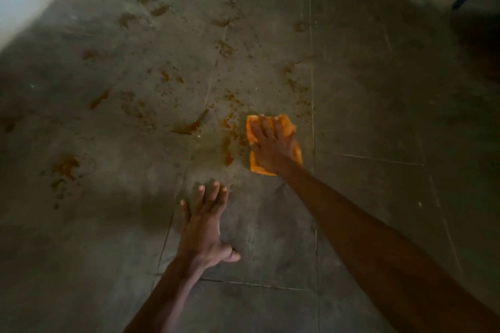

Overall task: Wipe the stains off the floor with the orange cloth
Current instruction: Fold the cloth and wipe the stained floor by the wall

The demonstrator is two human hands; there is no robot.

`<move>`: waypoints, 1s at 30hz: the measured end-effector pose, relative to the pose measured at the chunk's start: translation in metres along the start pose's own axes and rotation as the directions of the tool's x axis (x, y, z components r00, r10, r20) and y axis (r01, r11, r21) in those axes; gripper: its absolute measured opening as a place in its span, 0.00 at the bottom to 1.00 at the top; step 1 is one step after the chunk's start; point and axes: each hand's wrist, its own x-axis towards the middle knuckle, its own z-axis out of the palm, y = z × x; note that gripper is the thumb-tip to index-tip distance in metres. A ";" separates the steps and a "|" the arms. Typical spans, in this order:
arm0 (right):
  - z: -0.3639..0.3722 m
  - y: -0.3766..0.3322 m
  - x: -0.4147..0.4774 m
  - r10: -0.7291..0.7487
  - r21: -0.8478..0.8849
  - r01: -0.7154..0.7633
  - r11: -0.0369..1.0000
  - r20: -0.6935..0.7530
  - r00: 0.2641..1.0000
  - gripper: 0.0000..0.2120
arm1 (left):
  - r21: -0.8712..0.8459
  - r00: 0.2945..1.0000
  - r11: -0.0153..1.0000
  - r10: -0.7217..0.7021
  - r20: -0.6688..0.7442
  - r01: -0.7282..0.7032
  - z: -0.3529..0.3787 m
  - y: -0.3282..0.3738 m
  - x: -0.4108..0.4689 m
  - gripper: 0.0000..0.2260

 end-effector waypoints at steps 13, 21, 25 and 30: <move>0.008 -0.099 0.012 -0.129 0.067 0.127 0.990 0.019 0.991 0.27 | -0.135 0.926 0.985 -0.147 -0.347 0.106 -0.059 -0.091 0.011 0.41; 0.013 -0.070 -0.014 -0.293 -0.090 0.291 0.953 -0.020 0.956 0.26 | -0.099 0.958 0.991 -0.117 -0.261 0.094 -0.043 -0.106 -0.001 0.38; 0.031 -0.133 -0.015 -0.361 -0.117 0.355 0.927 -0.036 0.932 0.27 | -0.047 0.922 0.997 -0.077 -0.380 0.064 -0.017 -0.126 -0.035 0.30; 0.035 -0.094 -0.050 -0.524 -0.223 0.503 0.835 -0.040 0.851 0.28 | -0.062 0.915 0.995 -0.091 -0.393 0.072 -0.015 -0.161 -0.077 0.30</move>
